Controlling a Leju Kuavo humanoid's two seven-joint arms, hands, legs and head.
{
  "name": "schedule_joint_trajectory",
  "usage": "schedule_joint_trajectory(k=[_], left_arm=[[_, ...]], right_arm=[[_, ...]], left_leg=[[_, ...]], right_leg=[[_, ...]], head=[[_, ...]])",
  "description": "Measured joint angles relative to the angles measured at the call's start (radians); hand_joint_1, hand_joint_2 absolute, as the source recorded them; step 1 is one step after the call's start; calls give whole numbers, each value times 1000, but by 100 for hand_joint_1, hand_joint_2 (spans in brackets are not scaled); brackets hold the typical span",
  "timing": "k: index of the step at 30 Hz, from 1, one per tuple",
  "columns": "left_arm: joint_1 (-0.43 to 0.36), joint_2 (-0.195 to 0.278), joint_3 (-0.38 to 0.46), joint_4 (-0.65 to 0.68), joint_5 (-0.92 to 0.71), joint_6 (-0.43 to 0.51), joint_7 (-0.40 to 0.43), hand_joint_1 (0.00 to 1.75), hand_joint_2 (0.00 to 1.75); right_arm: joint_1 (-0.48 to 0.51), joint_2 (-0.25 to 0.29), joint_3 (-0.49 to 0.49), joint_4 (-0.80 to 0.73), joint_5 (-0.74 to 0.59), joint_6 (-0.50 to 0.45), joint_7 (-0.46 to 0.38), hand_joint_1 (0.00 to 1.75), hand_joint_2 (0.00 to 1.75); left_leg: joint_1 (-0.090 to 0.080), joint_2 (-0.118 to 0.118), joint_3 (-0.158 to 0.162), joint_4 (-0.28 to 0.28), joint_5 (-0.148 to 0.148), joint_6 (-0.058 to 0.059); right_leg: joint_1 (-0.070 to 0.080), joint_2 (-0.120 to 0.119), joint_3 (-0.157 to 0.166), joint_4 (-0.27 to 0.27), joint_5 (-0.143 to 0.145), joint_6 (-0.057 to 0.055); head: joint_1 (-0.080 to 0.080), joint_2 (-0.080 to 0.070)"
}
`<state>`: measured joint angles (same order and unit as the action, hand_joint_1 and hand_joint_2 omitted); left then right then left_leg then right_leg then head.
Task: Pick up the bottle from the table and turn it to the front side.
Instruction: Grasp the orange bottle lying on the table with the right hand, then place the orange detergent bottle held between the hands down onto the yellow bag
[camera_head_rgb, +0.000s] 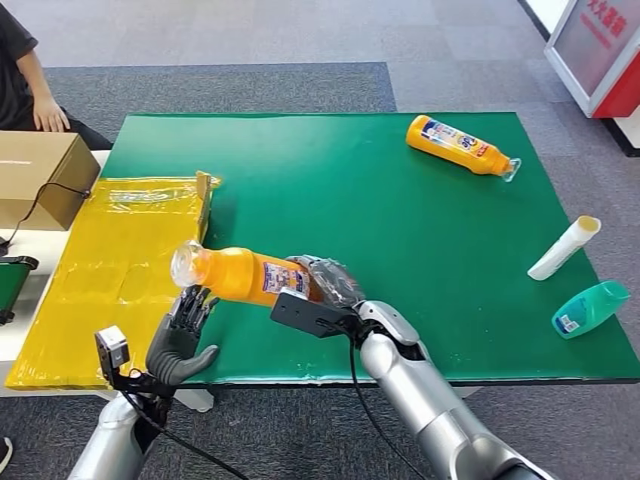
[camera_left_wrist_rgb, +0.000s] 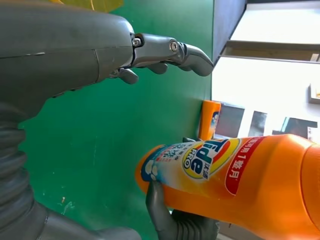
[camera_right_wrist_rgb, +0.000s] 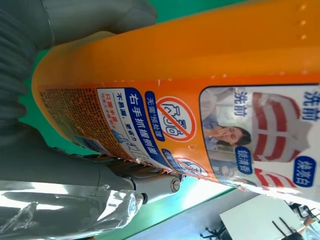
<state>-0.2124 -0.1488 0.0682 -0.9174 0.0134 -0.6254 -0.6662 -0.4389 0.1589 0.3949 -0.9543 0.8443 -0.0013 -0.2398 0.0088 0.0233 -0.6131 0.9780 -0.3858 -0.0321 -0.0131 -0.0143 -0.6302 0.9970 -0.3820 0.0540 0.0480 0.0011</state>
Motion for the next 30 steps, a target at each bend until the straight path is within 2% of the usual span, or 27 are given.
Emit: schedule_joint_trajectory(k=[6,14,15,19,23,30], left_arm=[[-41,15,-77,0,7,-33,0,0,175],[-65,31,-136,-16,13,24,1,0,175],[-66,33,-139,-18,15,27,1,3,175],[-65,36,-147,-23,12,37,0,175,175],[-62,37,-154,-42,-18,76,0,175,175],[-37,32,-169,-149,-240,302,2,175,175]], right_arm=[[2,49,37,59,21,-45,-15,175,175],[25,99,87,150,25,-71,-38,175,175],[29,102,93,154,23,-71,-39,170,175],[42,108,111,158,14,-70,-40,0,175],[52,111,125,158,8,-71,-35,0,175],[74,112,125,147,6,-77,-16,0,175]], left_leg=[[0,0,0,0,0,0],[0,0,0,0,0,0],[0,0,0,0,0,0],[0,0,0,0,0,0],[0,0,0,0,0,-1],[0,0,0,0,0,-1]], right_leg=[[0,0,0,0,0,0],[0,0,0,0,0,0],[0,0,0,0,0,0],[0,0,0,0,0,0],[0,0,0,0,0,0],[0,0,0,0,0,0]], head=[[0,0],[0,0],[0,0],[0,0],[0,0],[0,0]])
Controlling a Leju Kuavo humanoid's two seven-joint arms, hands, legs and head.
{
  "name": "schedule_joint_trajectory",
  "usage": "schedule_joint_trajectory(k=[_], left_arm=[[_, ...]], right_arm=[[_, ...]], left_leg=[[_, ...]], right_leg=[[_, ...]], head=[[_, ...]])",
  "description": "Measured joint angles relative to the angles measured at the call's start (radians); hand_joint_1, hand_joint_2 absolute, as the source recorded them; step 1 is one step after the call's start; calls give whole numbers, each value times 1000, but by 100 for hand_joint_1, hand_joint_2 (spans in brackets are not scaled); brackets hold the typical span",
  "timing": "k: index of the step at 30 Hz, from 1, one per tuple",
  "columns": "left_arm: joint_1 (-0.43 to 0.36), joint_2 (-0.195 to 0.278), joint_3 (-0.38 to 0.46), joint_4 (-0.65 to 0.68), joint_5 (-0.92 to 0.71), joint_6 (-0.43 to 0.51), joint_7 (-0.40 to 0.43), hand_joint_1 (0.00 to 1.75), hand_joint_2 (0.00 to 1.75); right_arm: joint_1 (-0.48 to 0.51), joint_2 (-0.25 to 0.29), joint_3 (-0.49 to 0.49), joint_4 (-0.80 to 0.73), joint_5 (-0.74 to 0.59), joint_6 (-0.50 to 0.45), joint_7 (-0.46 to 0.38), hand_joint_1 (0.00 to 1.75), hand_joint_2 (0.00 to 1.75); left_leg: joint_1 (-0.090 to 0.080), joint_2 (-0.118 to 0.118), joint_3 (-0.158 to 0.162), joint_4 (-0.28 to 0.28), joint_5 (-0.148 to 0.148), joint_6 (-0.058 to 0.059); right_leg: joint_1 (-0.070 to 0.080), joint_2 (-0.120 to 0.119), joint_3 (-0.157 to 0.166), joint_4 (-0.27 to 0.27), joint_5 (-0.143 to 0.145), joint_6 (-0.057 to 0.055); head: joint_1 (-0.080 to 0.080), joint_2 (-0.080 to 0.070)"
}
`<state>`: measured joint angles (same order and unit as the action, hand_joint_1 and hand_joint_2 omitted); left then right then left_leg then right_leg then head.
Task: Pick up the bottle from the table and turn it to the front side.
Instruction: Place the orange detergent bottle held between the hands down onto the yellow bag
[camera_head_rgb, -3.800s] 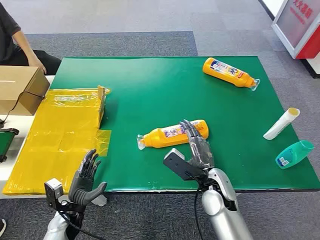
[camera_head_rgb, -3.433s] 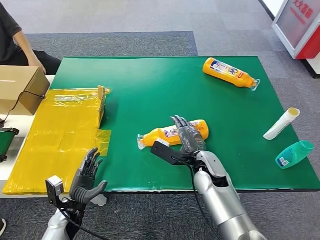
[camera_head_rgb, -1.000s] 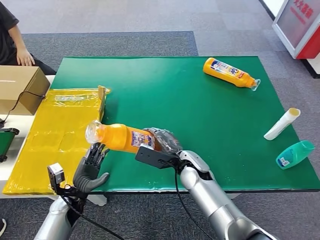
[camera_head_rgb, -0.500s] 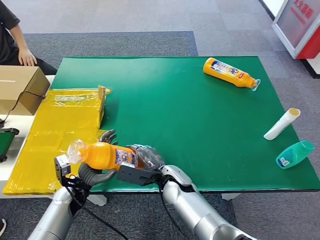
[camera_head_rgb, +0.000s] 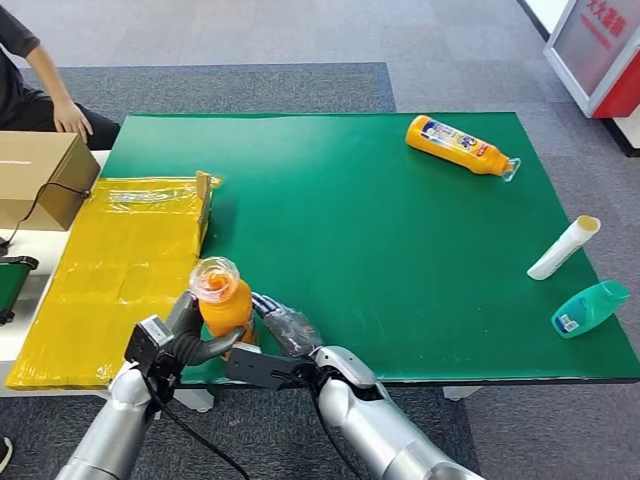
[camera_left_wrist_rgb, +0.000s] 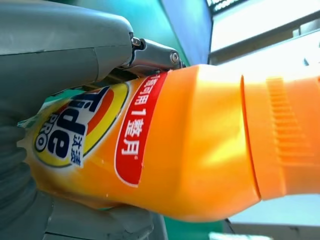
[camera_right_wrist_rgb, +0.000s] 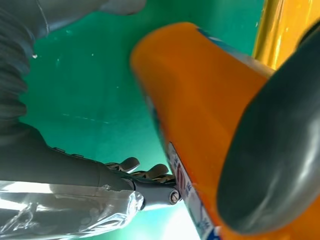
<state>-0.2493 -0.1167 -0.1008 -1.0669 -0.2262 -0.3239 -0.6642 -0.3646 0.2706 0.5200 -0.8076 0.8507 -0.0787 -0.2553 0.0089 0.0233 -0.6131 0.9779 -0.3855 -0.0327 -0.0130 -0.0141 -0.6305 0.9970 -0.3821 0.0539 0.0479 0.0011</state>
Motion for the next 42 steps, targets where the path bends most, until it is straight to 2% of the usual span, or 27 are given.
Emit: schedule_joint_trajectory(k=[7,9,12,14,17,21,27,30,33,34,37,38,40,42], left_arm=[[24,-2,-25,-111,-279,249,65,175,175],[28,-2,-38,-149,-448,356,135,175,175],[21,9,-60,-210,-761,494,306,175,175],[5,25,-76,-236,-922,533,397,175,175],[-26,48,-103,-238,-1045,556,453,175,175],[-91,108,-118,-135,-1144,585,497,175,175],[-184,189,-117,128,-1212,652,512,175,175],[-222,215,-116,260,-1224,684,511,175,175],[-244,229,-115,337,-1227,707,511,175,175],[-251,231,-114,354,-1228,712,511,153,175],[-271,235,-113,396,-1225,716,511,25,175],[-277,236,-111,410,-1217,716,508,3,175],[-284,236,-96,434,-1176,715,485,0,175],[-287,233,-60,450,-1083,693,414,0,175]], right_arm=[[34,-1,-19,-40,12,-3,23,0,175],[43,-4,-31,-54,20,-1,32,0,175],[63,-13,-57,-75,35,10,46,0,175],[77,-22,-77,-82,42,20,58,0,175],[86,-30,-101,-84,46,31,66,0,175],[87,-28,-111,-92,40,35,27,0,175],[90,-26,-112,-91,15,40,-3,0,175],[100,-26,-111,-90,2,41,-13,0,175],[109,-26,-111,-89,-4,41,-15,0,175],[111,-26,-111,-89,-6,41,-15,0,175],[116,-26,-111,-88,-9,41,-16,0,175],[118,-26,-111,-88,-11,41,-16,0,175],[126,-27,-112,-89,-18,41,-16,0,175],[136,-30,-112,-92,-26,41,-15,0,175]], left_leg=[[0,0,0,0,0,0],[0,0,0,0,0,0],[0,0,0,0,0,0],[0,-1,-1,0,0,0],[0,-1,-1,0,0,0],[0,2,1,0,1,-1],[1,3,0,0,2,-3],[1,3,-1,0,2,-2],[1,3,-1,0,2,-2],[1,3,-1,0,2,-2],[1,3,0,0,2,-2],[1,3,0,0,2,-3],[1,3,0,0,2,-3],[1,3,1,0,2,-3]], right_leg=[[0,0,0,0,0,0],[0,0,0,0,0,0],[0,0,0,0,0,0],[0,-1,1,0,0,0],[0,-1,1,0,0,0],[0,2,-1,0,2,-3],[1,2,-2,0,2,-3],[1,2,-2,0,2,-3],[1,2,-2,0,2,-3],[1,2,-2,0,2,-3],[1,2,-1,0,2,-3],[1,2,-1,0,2,-3],[1,2,-2,0,2,-4],[1,2,-2,0,2,-4]], head=[[0,0],[0,0],[0,0],[0,0],[0,0],[-1,0],[-3,0],[-3,0],[-3,0],[-3,0],[-3,0],[-3,0],[-3,0],[-3,0]])
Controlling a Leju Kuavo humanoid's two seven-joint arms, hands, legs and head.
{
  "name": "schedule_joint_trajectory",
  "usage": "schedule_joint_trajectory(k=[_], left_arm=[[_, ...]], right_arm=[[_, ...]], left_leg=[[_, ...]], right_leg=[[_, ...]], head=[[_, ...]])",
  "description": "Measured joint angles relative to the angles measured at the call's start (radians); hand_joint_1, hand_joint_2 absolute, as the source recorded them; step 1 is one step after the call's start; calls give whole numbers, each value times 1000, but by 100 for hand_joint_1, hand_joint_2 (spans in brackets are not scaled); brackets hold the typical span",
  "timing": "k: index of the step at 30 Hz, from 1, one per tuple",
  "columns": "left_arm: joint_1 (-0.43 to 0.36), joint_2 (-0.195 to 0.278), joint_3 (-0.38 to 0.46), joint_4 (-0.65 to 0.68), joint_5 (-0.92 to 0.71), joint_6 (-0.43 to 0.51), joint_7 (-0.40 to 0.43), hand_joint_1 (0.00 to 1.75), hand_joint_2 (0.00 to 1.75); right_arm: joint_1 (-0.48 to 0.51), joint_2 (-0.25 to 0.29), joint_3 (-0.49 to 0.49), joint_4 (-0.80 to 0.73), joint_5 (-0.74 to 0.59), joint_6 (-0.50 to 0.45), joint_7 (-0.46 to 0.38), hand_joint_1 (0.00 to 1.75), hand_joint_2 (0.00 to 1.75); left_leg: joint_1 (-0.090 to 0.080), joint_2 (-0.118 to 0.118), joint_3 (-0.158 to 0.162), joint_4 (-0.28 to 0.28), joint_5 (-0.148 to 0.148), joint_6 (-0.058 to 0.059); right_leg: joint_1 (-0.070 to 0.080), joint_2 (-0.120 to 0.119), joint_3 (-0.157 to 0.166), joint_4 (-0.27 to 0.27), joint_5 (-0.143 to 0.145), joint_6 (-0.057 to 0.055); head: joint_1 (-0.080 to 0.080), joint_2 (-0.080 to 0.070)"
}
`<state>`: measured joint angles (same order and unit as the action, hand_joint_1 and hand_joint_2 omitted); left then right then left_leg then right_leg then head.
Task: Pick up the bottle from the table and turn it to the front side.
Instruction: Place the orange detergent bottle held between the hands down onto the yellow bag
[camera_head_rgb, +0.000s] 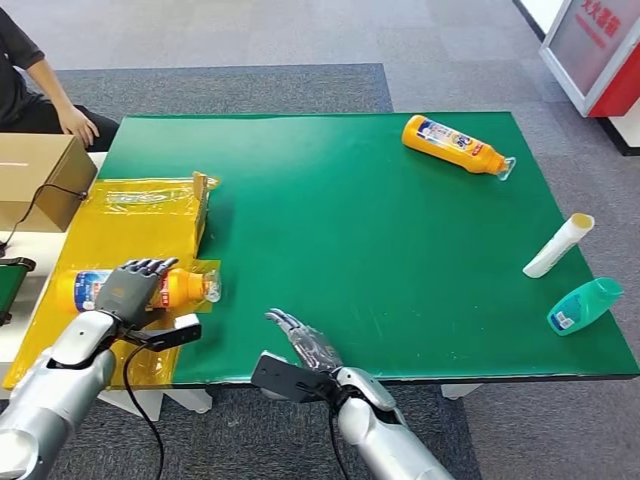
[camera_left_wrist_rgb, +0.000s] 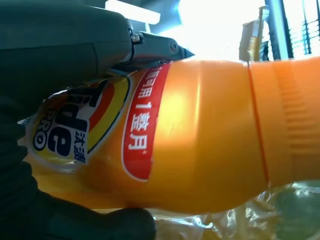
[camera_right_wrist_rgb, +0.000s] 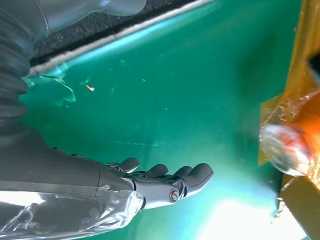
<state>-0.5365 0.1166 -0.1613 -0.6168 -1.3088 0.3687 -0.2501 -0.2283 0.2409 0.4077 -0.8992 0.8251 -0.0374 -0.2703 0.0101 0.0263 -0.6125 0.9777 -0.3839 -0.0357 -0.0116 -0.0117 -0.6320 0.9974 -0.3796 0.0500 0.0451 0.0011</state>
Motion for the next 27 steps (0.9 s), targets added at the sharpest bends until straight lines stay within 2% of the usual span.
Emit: schedule_joint_trajectory(k=[1,5,8,14,18,20,22,27], left_arm=[[1,-3,24,3,61,-23,-48,0,175],[48,-40,156,-49,403,-208,-294,0,0],[135,-85,232,-169,592,-329,-369,0,0],[300,-191,317,-411,837,-472,-411,0,0],[382,-252,360,-495,1032,-648,-416,0,175],[416,-268,371,-502,1141,-760,-416,0,175],[446,-278,376,-500,1211,-826,-416,0,175],[496,-292,380,-497,1266,-860,-416,0,175]], right_arm=[[7,-2,0,-4,-4,0,1,0,175],[39,-15,-5,-35,-16,0,4,0,175],[60,-23,-15,-61,-19,-1,8,0,175],[96,-29,-36,-105,-13,-9,16,0,175],[121,-30,-50,-140,-11,-11,19,0,175],[129,-31,-54,-154,-18,-12,12,0,175],[137,-33,-58,-167,-30,-21,0,0,175],[166,-38,-74,-235,-66,-66,-33,0,175]], left_leg=[[0,0,0,0,0,0],[0,0,0,0,0,0],[-1,0,0,0,-1,2],[-2,0,0,0,-4,2],[-2,0,0,0,-5,2],[-2,0,0,0,-5,2],[-2,0,0,0,-5,2],[-2,0,0,0,-6,3]], right_leg=[[0,0,0,0,0,0],[0,0,1,0,0,0],[-1,0,0,-1,0,1],[-2,0,0,-1,-2,3],[-2,0,1,-1,-3,3],[-2,0,0,-1,-3,3],[-2,0,0,-1,-4,3],[-2,0,1,-1,-4,4]], head=[[0,0],[0,0],[0,0],[0,0],[0,0],[0,0],[0,0],[0,0]])
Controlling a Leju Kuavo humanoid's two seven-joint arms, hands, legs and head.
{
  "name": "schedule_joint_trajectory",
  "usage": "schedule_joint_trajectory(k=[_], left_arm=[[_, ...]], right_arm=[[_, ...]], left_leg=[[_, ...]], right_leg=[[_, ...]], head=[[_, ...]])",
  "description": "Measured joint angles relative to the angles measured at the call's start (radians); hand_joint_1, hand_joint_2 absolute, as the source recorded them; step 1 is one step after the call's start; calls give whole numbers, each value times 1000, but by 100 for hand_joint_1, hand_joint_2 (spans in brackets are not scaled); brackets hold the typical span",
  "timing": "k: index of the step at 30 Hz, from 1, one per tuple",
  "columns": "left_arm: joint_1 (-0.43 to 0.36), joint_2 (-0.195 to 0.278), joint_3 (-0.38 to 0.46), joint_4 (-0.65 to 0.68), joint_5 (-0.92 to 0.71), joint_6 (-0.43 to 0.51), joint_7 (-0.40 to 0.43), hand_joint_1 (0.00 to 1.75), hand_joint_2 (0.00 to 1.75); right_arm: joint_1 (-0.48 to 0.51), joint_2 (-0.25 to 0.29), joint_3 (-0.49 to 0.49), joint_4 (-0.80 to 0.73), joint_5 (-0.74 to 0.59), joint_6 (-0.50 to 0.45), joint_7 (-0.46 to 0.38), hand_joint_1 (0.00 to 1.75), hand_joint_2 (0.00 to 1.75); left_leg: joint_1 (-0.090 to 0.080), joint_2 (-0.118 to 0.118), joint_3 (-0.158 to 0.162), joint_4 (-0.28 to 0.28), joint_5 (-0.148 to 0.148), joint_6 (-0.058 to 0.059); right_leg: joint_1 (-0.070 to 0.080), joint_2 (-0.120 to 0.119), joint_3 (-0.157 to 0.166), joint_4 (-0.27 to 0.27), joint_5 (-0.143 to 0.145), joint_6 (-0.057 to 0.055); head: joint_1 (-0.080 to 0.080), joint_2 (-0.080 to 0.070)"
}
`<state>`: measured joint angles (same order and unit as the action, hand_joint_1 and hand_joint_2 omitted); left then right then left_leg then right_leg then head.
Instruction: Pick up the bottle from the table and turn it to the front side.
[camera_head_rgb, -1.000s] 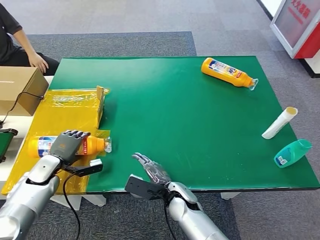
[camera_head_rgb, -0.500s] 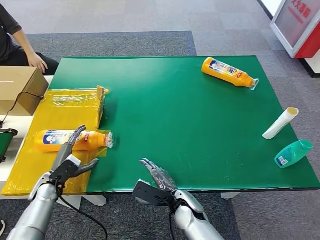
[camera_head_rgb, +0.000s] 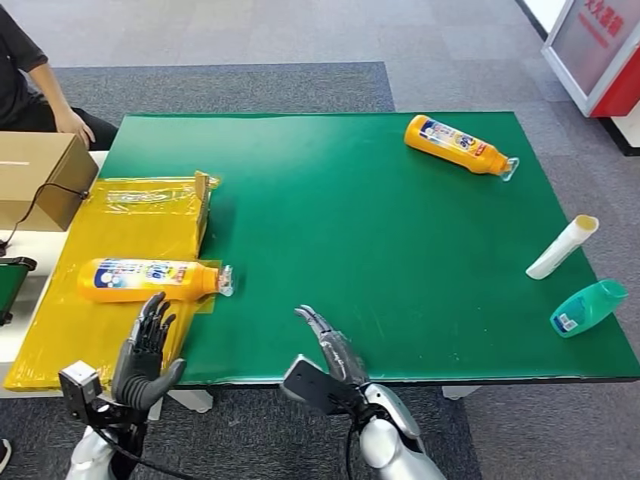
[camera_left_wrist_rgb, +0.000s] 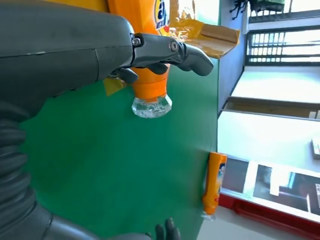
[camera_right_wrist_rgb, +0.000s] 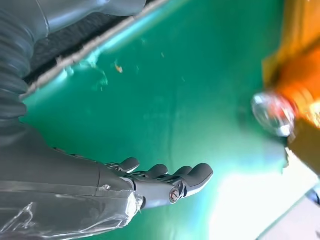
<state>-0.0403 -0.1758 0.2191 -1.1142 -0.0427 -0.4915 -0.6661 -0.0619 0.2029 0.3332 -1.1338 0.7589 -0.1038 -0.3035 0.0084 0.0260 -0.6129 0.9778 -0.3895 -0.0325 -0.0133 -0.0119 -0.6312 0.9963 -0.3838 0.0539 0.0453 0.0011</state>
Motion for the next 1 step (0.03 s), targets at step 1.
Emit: schedule_joint_trajectory(k=[1], left_arm=[[3,-2,1,1,5,-4,0,0,175]], right_arm=[[3,0,-3,-8,-4,-3,-3,0,175]], left_leg=[[0,0,0,0,0,0]], right_leg=[[0,0,0,0,0,0]], head=[[0,0]])
